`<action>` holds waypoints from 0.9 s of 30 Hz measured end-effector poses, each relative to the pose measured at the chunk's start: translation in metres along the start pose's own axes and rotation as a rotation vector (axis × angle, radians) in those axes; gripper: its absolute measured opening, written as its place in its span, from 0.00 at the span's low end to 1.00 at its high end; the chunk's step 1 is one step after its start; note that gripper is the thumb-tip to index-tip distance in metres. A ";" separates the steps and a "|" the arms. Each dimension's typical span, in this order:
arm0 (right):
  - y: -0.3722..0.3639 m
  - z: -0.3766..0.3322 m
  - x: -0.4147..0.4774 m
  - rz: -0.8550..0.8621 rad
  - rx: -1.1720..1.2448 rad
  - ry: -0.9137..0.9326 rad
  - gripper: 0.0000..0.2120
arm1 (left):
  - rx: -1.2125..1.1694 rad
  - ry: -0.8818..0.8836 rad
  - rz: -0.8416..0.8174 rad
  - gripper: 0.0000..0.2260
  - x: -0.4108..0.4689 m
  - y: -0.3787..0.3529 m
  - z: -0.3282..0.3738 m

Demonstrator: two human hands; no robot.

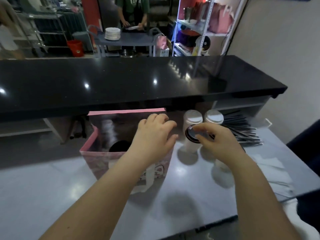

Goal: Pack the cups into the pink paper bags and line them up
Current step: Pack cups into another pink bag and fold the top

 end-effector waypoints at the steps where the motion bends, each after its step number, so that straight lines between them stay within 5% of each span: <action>1: 0.002 0.021 -0.005 0.002 -0.045 -0.064 0.13 | -0.011 -0.028 -0.003 0.17 0.007 -0.006 0.011; 12: -0.067 0.101 0.037 -0.233 -0.659 -0.175 0.33 | 0.026 0.011 -0.113 0.18 0.062 -0.046 0.017; 16: -0.099 0.105 0.051 -0.314 -0.681 -0.193 0.34 | 0.008 0.012 -0.106 0.17 0.062 -0.047 0.017; 21: -0.102 0.089 0.047 -0.098 -0.598 -0.064 0.25 | 0.005 0.022 -0.071 0.17 0.065 -0.040 0.012; 27: -0.102 0.099 0.040 -0.222 -0.523 -0.247 0.42 | -0.104 -0.019 -0.007 0.17 0.055 -0.018 0.001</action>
Point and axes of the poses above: each hand's wrist, its own x-axis towards the middle knuckle, its own y-axis out of the back of the hand, z = x × y, the point moved 8 cm from there along x, towards the middle knuckle, and after that the axes turned 5 degrees about -x, right-handed, at the moved point
